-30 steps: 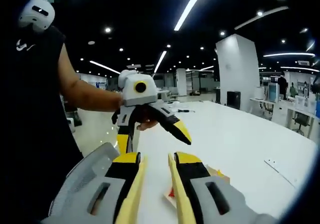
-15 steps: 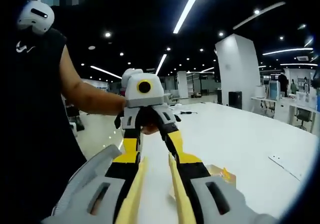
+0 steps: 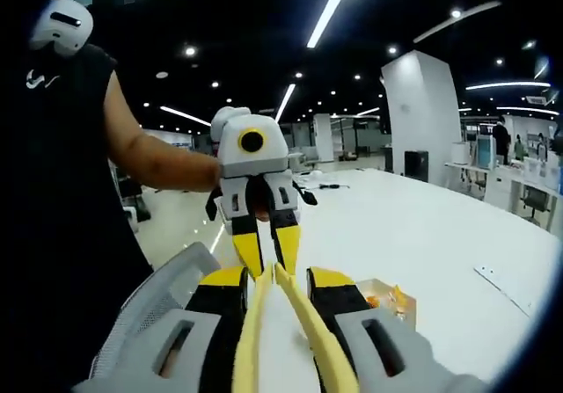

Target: Place the target food into the container with the food tongs after gripping and lifting it, then release it inside without dropping or visibly crushing the food.

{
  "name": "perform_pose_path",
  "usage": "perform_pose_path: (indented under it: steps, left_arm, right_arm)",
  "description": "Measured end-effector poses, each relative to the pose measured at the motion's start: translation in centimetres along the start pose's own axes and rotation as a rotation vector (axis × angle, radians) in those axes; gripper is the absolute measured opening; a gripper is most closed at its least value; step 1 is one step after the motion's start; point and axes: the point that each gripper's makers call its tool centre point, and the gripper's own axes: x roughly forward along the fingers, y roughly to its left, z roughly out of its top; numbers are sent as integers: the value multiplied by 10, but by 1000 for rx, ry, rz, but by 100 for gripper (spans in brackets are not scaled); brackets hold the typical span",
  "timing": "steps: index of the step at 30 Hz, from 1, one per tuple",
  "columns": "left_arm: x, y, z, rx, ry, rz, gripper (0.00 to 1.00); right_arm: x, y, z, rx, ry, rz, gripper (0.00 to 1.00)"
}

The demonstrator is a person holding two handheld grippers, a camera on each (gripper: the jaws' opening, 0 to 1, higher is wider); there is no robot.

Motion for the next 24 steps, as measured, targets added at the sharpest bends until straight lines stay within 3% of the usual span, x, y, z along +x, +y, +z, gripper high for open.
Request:
perform_pose_path:
  steps: [7,11,17,20,24]
  left_arm:
    - [-3,2,-10,59,50,33,1]
    - [2,0,-29,80,93,56,1]
    - [20,-9,-70,80,140,40,1]
    - [32,-14,-95,59,171,27,1]
    - [45,-13,-132,40,234,19,0]
  right_arm:
    - [-20,-7,-17,-11,59,-60,37]
    - [-39,-15,-43,40,120,-121,41]
    - [-58,-11,-84,78,179,-190,32]
    - [-59,-7,-110,155,205,-196,28]
    - [-57,-5,-132,186,234,-203,26]
